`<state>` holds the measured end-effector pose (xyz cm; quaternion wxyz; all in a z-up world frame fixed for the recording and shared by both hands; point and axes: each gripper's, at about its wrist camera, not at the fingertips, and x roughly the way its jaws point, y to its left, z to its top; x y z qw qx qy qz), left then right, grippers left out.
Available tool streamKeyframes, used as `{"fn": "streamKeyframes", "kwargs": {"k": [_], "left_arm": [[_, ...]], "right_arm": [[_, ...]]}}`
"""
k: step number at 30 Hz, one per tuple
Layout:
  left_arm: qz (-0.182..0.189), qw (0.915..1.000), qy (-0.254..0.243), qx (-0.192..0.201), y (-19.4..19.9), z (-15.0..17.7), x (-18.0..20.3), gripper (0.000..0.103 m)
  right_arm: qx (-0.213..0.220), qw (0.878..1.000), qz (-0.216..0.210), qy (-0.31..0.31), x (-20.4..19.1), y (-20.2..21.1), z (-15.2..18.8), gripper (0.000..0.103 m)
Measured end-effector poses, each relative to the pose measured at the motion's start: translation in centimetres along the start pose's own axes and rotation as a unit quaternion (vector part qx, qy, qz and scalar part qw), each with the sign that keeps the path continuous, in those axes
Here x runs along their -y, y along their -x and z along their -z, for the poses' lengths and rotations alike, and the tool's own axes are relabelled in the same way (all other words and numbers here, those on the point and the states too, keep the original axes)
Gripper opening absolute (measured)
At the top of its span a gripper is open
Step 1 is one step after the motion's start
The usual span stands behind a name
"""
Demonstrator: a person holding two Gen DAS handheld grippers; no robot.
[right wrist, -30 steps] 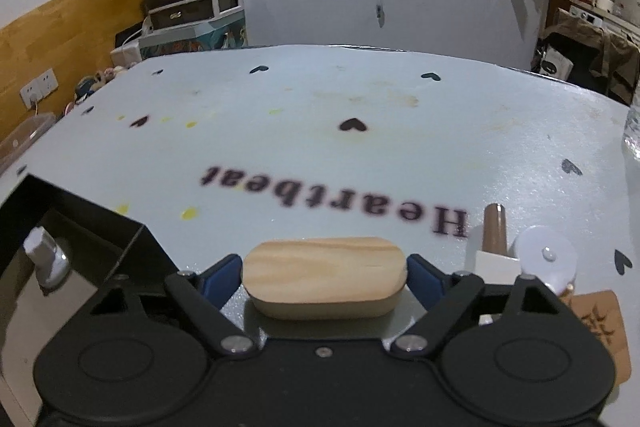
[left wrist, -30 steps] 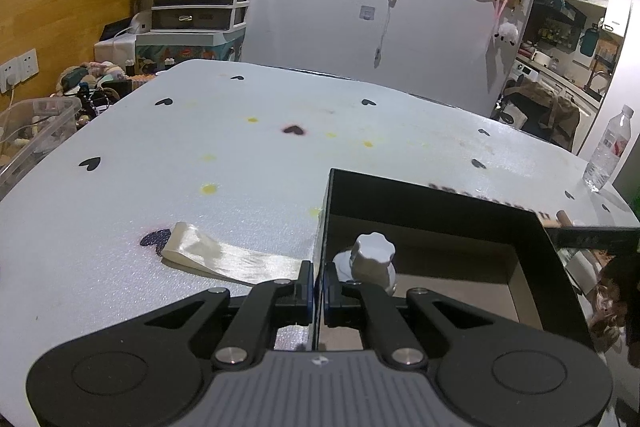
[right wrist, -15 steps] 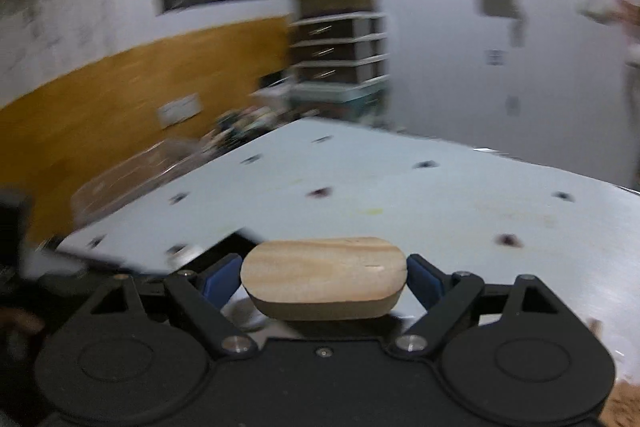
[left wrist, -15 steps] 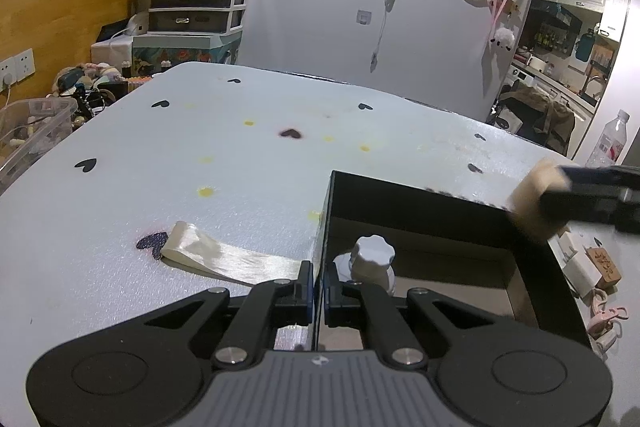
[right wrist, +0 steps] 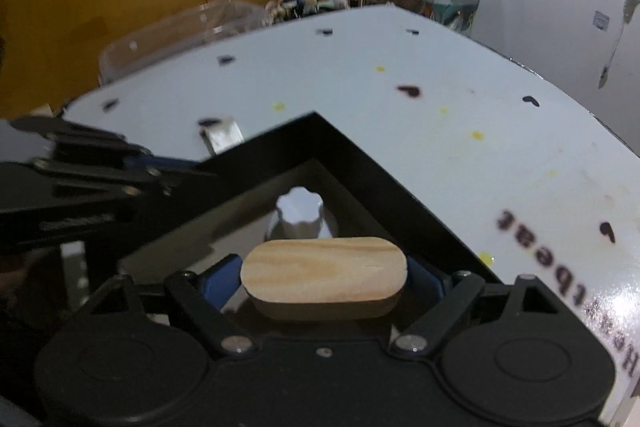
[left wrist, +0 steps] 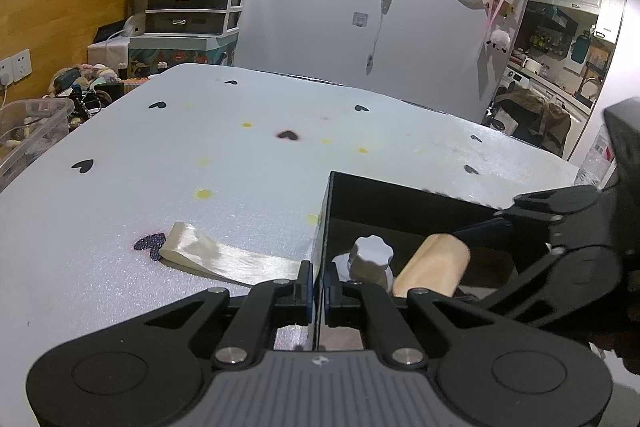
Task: Organize rigid objects
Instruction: 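Lower the wooden block into the black box and release it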
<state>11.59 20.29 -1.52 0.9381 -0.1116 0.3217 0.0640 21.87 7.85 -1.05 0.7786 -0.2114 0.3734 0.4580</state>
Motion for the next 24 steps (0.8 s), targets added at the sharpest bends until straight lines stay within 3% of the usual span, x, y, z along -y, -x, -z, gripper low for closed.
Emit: {"fn": "streamKeyframes", "kwargs": {"k": [3,11,19,24], "left_arm": [[0.002,1.0000,0.003,0.000,0.0,0.0,0.0,0.005],[0.002,1.0000,0.004,0.000,0.0,0.0,0.0,0.005],[0.001,1.0000,0.004,0.000,0.0,0.0,-0.1,0.005],[0.000,1.0000,0.005,0.001,0.0,0.1,-0.1,0.005]], "right_arm": [[-0.016,1.000,0.002,-0.009,0.2,-0.9,-0.3,0.089],[-0.002,1.000,0.005,-0.025,0.5,-0.1,-0.3,0.095],[0.110,0.992,0.029,-0.052,1.6,6.8,0.5,0.100],[0.144,0.979,0.114,-0.094,3.3,10.7,2.7,0.103]]}}
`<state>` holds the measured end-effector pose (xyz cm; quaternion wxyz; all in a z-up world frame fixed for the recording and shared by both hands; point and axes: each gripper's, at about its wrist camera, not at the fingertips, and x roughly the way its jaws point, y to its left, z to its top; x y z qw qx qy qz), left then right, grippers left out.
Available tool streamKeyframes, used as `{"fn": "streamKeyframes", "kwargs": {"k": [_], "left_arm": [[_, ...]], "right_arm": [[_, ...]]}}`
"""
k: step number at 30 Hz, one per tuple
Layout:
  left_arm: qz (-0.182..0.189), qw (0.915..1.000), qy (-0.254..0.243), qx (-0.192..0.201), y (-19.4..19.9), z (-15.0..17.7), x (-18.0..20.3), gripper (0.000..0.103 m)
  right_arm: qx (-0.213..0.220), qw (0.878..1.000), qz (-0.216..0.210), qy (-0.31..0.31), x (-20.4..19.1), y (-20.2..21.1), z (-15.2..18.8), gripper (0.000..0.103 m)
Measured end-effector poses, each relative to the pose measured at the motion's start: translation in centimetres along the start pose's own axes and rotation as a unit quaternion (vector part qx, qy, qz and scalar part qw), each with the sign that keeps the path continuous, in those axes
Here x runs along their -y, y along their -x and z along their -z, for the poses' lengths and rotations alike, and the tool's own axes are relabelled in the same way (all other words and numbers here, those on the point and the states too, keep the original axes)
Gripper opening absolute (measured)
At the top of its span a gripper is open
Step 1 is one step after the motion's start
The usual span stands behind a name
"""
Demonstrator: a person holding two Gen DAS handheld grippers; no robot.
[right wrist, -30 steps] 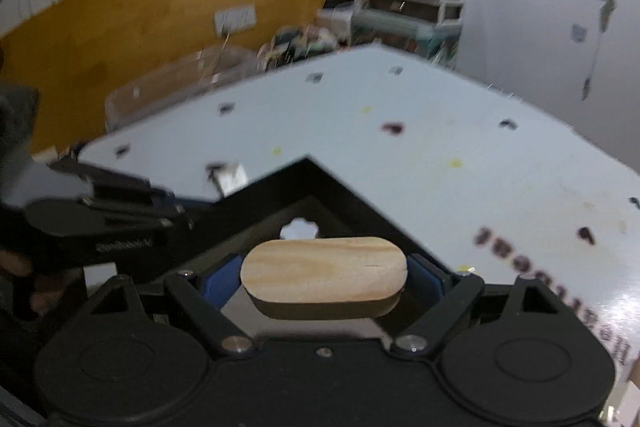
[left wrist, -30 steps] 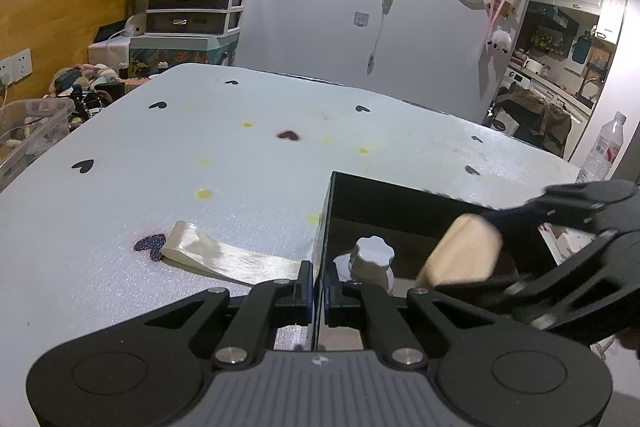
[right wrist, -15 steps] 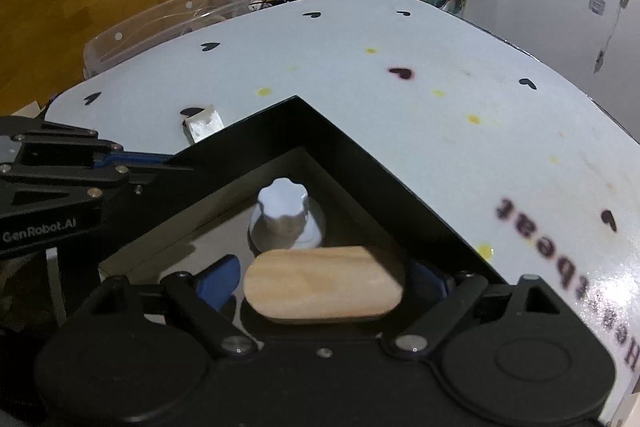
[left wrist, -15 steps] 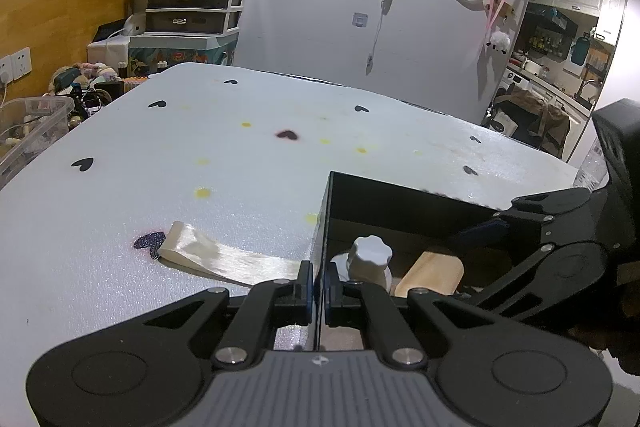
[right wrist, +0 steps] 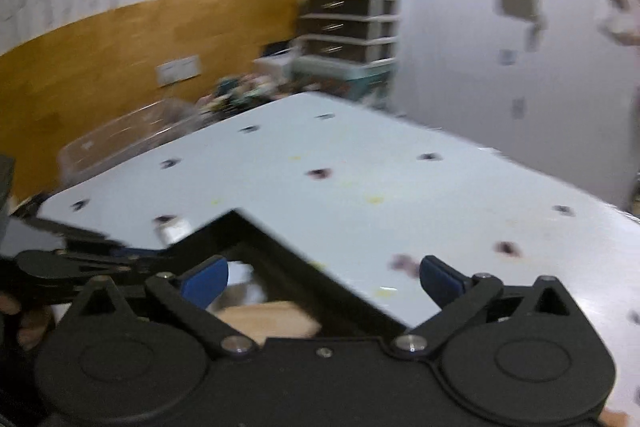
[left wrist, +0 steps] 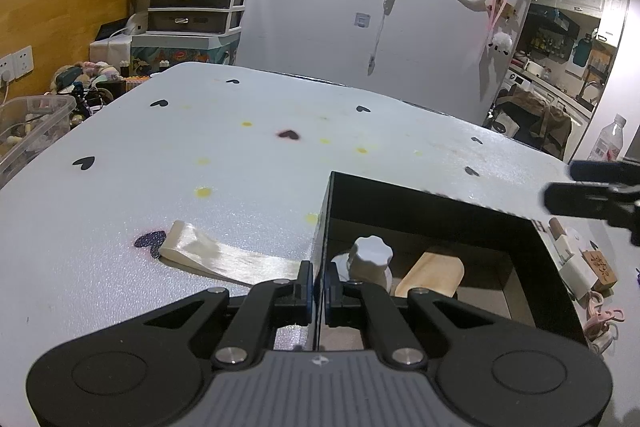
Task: Organize rigid objects
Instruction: 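Lower the wooden block into the black box and release it, then move the right gripper back to the objects on the table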
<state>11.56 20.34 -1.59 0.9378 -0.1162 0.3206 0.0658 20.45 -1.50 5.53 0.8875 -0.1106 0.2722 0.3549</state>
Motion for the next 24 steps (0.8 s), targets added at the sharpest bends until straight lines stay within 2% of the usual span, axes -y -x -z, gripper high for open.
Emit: {"fn": "streamKeyframes", "kwargs": {"k": [3,7,13,18,24], "left_arm": [[0.000,1.0000,0.001,0.000,0.0,0.0,0.0,0.005],[0.001,1.0000,0.000,0.000,0.0,0.0,0.0,0.005],[0.001,1.0000,0.000,0.000,0.0,0.0,0.0,0.005],[0.000,1.0000,0.000,0.000,0.0,0.0,0.0,0.005],[0.000,1.0000,0.000,0.000,0.0,0.0,0.0,0.005]], "right_arm": [[0.004,0.999,0.036,-0.033,2.0,1.5,1.5,0.103],[-0.013,0.994,0.065,-0.082,3.9,2.8,4.3,0.103],[-0.054,0.988,0.117,-0.091,4.0,3.9,9.1,0.103],[-0.066,0.988,0.093,-0.103,3.7,5.1,11.8,0.103],[-0.088,0.994,0.044,-0.038,1.3,5.1,12.0,0.102]]}}
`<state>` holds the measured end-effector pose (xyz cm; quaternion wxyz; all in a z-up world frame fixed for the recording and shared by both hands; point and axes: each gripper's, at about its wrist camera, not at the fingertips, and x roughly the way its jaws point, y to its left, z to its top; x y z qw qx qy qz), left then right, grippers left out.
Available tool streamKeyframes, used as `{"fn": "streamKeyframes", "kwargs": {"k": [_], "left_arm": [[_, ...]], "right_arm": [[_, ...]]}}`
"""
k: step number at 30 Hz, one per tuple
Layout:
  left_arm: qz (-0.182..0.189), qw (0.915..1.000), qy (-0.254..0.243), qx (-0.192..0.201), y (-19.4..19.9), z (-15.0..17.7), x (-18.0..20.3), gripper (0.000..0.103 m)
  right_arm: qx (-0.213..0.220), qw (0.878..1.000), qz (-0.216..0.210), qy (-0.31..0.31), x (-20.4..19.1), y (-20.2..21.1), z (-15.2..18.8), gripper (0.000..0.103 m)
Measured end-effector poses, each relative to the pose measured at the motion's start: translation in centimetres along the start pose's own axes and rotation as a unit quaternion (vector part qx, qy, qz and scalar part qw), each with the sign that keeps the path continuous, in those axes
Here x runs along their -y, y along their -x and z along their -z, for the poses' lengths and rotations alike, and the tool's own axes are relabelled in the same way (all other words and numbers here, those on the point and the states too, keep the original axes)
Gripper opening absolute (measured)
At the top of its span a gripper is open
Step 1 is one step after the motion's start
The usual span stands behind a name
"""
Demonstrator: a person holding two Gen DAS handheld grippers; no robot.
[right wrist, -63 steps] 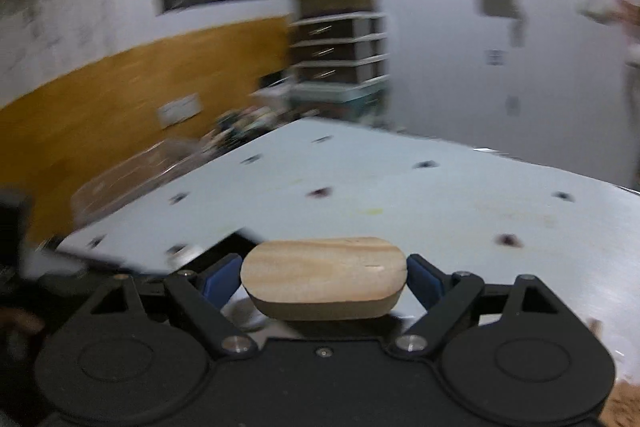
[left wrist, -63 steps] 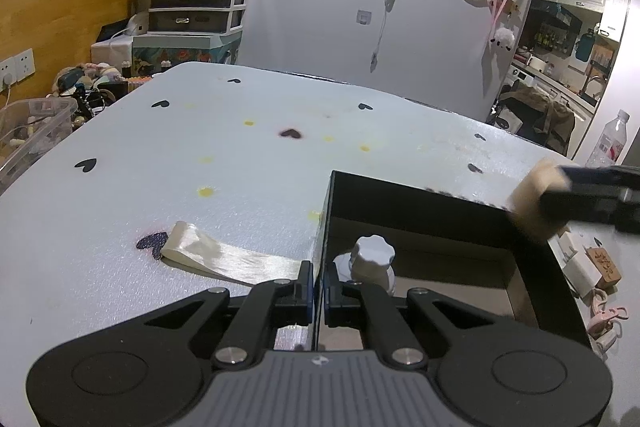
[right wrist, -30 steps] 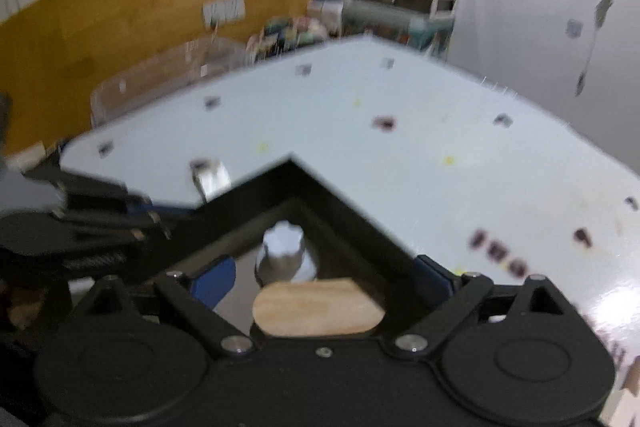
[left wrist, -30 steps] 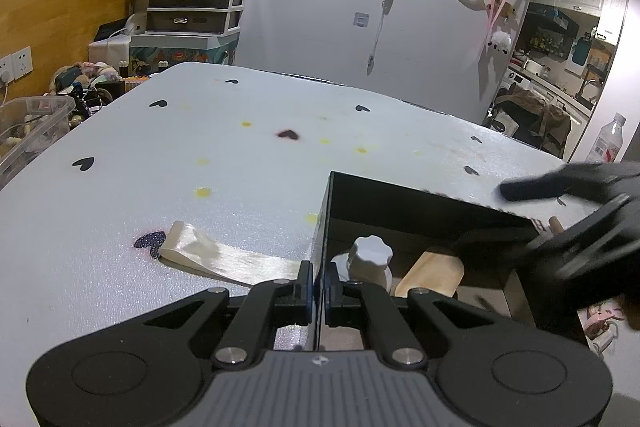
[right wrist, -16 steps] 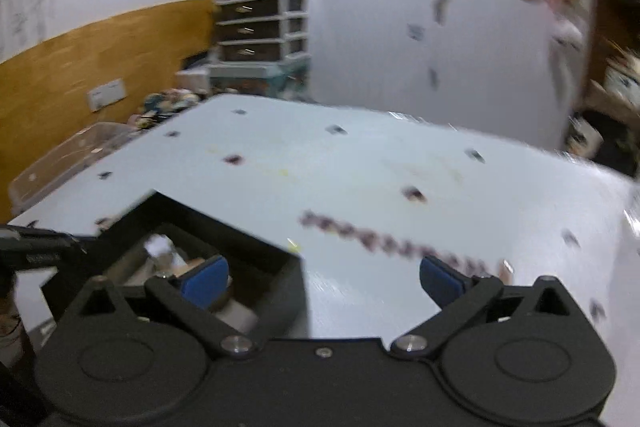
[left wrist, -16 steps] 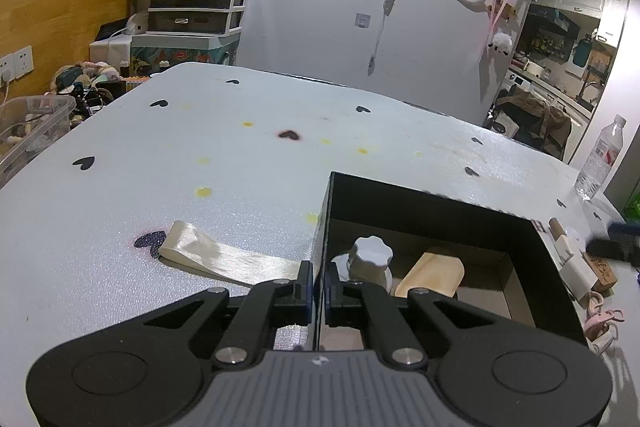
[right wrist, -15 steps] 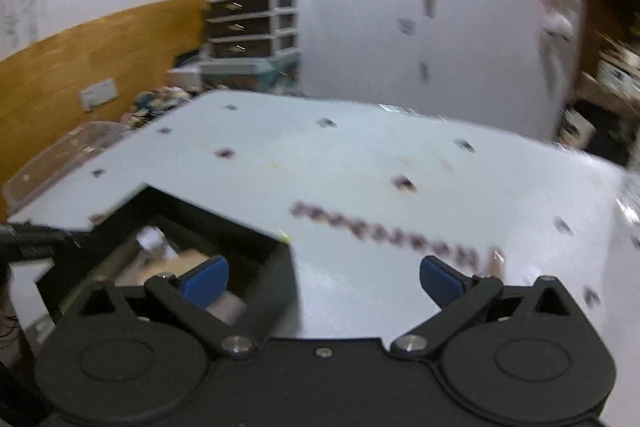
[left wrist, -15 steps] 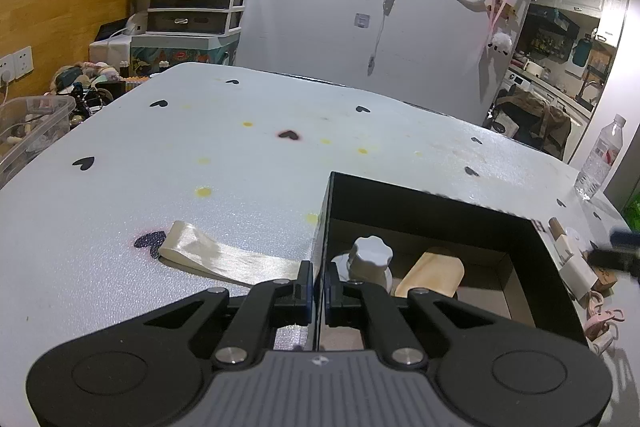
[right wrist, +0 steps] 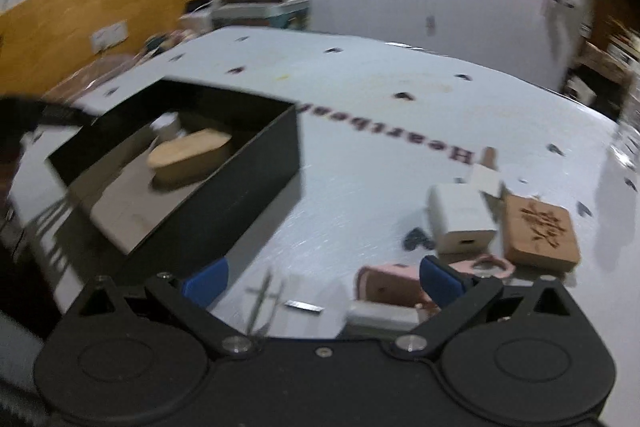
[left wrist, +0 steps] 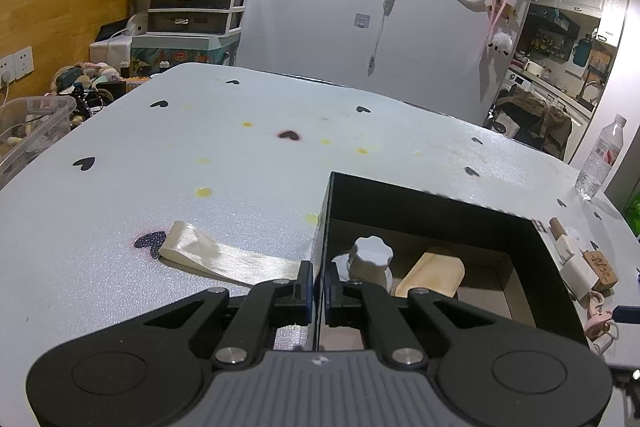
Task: Organize rigid objects
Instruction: 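Move the right gripper back to the objects on the table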
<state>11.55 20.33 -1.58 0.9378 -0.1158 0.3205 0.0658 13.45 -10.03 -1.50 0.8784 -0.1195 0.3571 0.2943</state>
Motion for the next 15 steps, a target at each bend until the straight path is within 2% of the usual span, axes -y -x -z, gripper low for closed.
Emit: {"fn": "streamKeyframes", "kwargs": {"k": [5,9,15], "left_arm": [[0.000,1.0000,0.000,0.000,-0.01,0.01,-0.02,0.005],[0.000,1.0000,0.000,0.000,-0.01,0.02,-0.03,0.005],[0.000,1.0000,0.000,0.000,0.00,0.01,-0.06,0.005]], "right_arm": [[-0.016,0.999,-0.014,0.050,-0.93,-0.37,-0.20,0.102],[-0.029,0.997,-0.003,0.072,-1.01,-0.61,-0.41,0.102],[-0.037,0.999,0.025,0.027,-0.42,-0.23,0.14,0.103]]}}
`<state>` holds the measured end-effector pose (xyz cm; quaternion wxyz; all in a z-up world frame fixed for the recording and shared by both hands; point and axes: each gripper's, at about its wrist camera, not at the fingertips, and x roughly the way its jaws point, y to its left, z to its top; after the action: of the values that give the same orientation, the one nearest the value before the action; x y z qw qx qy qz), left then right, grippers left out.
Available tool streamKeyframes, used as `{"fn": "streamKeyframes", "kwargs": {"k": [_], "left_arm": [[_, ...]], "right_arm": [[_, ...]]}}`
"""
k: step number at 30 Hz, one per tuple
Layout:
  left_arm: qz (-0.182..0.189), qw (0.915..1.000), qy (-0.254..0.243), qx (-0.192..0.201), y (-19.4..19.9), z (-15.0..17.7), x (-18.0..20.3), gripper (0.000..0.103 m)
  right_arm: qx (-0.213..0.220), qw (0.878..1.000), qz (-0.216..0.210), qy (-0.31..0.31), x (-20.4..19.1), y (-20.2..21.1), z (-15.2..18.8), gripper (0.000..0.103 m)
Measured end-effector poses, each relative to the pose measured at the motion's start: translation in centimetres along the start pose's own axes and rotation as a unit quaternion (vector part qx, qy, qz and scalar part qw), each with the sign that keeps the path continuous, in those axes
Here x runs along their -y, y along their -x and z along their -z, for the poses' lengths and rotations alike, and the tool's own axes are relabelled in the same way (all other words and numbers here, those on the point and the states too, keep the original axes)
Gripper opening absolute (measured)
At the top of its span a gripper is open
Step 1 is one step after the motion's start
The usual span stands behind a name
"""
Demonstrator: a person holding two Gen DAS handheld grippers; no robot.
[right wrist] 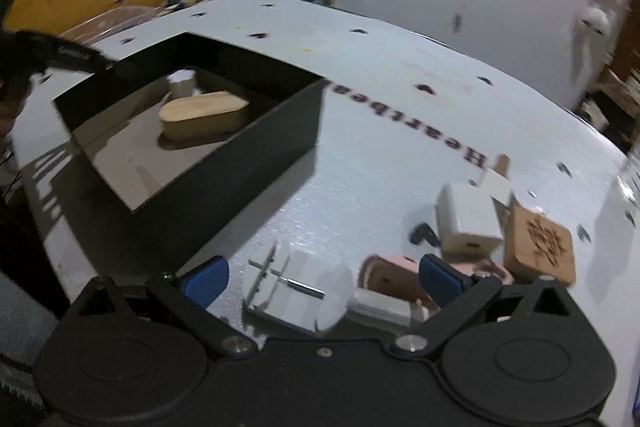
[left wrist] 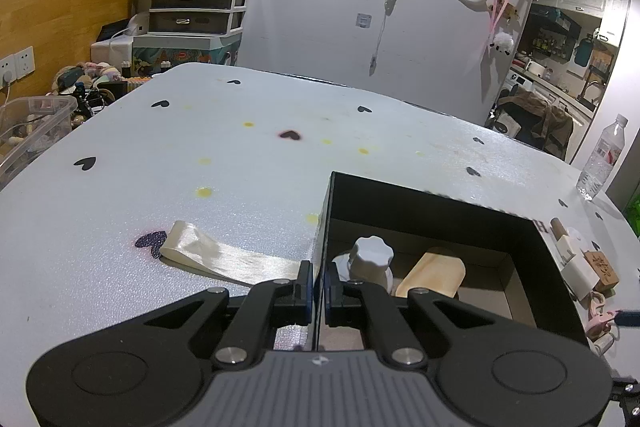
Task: Organize rigid objects
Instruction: 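Move the right gripper back to the objects on the table, then grasp the white plastic tool with the right gripper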
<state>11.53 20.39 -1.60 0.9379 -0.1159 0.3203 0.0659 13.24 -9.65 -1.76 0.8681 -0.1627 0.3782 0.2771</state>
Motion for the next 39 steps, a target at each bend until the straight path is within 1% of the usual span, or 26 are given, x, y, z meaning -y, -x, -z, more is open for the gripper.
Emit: {"fn": "streamKeyframes", "kwargs": {"k": [2,6,11,14,18,19,20,21,22,23,25,31,34,36,39], "left_arm": [[0.000,1.0000,-0.001,0.000,0.0,0.0,0.0,0.005],[0.000,1.0000,-0.001,0.000,0.0,0.0,0.0,0.005],[-0.001,1.0000,0.000,0.000,0.0,0.0,0.0,0.005],[0.000,1.0000,0.000,0.000,0.0,0.0,0.0,0.005],[-0.001,1.0000,0.000,0.000,0.0,0.0,0.0,0.005],[-0.001,1.0000,0.000,0.000,0.0,0.0,0.0,0.005],[-0.001,1.0000,0.001,0.000,0.0,0.0,0.0,0.005],[-0.001,1.0000,0.000,0.000,0.0,0.0,0.0,0.005],[-0.002,1.0000,-0.001,0.000,0.0,0.0,0.0,0.005],[-0.002,1.0000,-0.001,0.000,0.0,0.0,-0.1,0.005],[-0.001,1.0000,0.001,0.000,0.1,0.0,0.0,0.005],[-0.002,1.0000,0.000,0.000,0.1,0.0,0.0,0.005],[-0.001,1.0000,0.000,0.000,0.1,0.0,0.0,0.005],[-0.002,1.0000,0.000,0.000,0.1,0.0,0.0,0.005],[-0.002,1.0000,0.000,0.001,0.1,0.0,0.0,0.005]], "right_arm": [[-0.009,1.000,0.000,-0.018,0.1,0.0,0.5,0.103],[-0.015,0.998,-0.006,-0.054,0.4,0.0,1.3,0.103],[-0.014,0.997,-0.007,-0.072,0.3,0.1,1.4,0.103],[-0.016,0.997,-0.022,-0.068,-0.1,0.4,1.5,0.103],[-0.022,0.994,-0.052,-0.090,-0.4,-0.4,1.6,0.102],[-0.023,0.993,-0.058,-0.101,-0.5,-0.7,1.6,0.101],[-0.024,0.991,-0.062,-0.113,-0.5,-0.9,1.6,0.097],[-0.025,0.990,-0.059,-0.126,-0.4,-1.2,1.5,0.094],[-0.019,0.989,-0.048,-0.138,-0.3,-1.3,1.5,0.092],[-0.017,0.988,-0.040,-0.145,-0.3,-1.4,1.4,0.088],[-0.016,0.988,-0.027,-0.148,-0.3,-1.5,1.2,0.086],[-0.018,0.987,-0.003,-0.158,-0.3,-1.9,0.9,0.084],[-0.019,0.984,0.023,-0.175,0.5,-2.0,1.0,0.084],[-0.016,0.982,0.037,-0.187,1.3,-1.9,1.1,0.086],[-0.010,0.982,0.053,-0.183,2.0,-1.9,1.0,0.086]]}}
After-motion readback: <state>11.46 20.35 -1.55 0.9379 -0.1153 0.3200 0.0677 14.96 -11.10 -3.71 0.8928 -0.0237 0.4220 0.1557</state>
